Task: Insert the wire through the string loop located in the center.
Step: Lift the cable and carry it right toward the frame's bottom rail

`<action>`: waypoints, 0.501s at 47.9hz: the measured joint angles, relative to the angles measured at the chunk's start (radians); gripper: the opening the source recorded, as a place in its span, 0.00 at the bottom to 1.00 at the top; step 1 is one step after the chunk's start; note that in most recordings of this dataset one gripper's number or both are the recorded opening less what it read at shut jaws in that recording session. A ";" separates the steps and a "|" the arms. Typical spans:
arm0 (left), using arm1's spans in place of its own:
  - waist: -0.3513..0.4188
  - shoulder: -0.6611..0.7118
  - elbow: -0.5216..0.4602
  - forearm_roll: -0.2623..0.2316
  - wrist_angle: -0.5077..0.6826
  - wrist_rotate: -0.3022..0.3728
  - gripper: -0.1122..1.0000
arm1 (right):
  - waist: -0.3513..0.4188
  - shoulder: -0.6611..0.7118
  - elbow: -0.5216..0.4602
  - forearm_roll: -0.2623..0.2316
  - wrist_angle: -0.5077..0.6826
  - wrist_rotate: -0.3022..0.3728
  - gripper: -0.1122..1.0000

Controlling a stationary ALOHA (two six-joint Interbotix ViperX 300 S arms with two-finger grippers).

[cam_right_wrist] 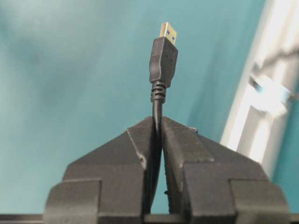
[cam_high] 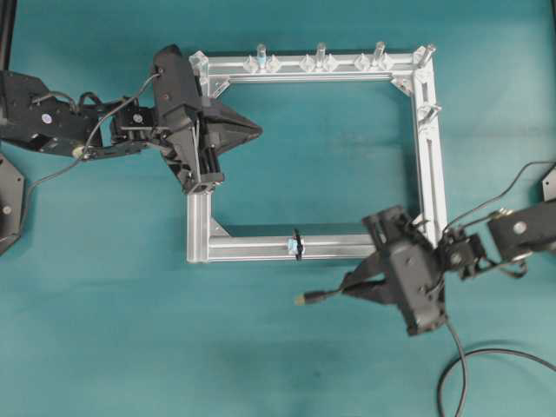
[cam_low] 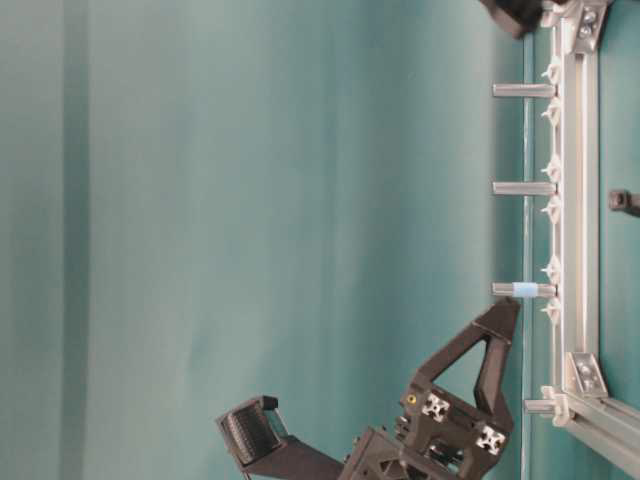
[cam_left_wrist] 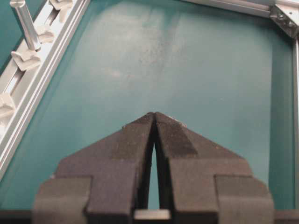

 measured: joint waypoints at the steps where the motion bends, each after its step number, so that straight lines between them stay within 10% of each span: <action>1: 0.000 0.000 0.000 0.000 0.002 0.000 0.10 | -0.005 -0.008 0.008 0.002 0.000 0.000 0.16; 24: -0.002 0.000 0.000 -0.002 0.002 0.000 0.10 | -0.129 -0.189 0.166 0.014 0.011 0.000 0.16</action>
